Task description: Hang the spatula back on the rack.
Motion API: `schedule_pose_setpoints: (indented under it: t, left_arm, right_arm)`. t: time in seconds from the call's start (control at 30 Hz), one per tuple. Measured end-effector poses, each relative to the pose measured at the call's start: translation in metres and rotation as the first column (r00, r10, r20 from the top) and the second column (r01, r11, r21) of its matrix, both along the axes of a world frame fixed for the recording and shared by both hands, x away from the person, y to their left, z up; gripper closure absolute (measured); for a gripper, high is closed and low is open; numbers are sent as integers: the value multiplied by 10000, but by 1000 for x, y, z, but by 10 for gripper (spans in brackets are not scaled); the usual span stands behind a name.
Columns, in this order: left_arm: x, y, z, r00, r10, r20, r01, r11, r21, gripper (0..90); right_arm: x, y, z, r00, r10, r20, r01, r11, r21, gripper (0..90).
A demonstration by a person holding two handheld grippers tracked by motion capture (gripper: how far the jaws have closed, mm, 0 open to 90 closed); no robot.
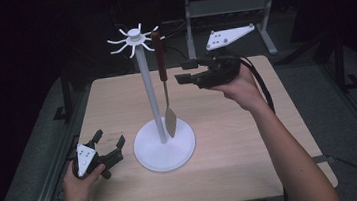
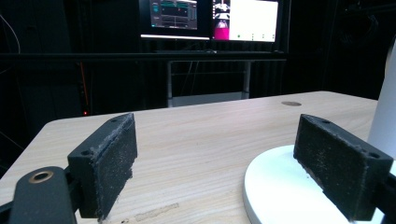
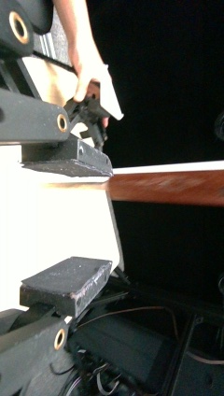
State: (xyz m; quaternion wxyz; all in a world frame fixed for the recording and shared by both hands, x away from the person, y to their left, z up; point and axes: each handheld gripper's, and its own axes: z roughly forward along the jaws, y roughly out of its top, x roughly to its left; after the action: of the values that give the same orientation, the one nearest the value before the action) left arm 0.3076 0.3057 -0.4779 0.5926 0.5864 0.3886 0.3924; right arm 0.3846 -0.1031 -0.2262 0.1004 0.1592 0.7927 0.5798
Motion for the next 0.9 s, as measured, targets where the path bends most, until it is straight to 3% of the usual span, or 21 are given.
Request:
schedule_pose_setpoints:
  t: [0.37, 0.9]
  left_arm:
    - [0, 0, 0, 10000, 2, 0, -2, 10000, 8, 127]
    - [0, 0, 0, 10000, 0, -17, 0, 10000, 57, 127]
  right_arm:
    - [-3, -33, -29, 9922, -1209, -295, 1193, 9914, -530, 437]
    - [-17, -72, -80, 9740, -2100, -853, 1968, 9702, -1415, 384]
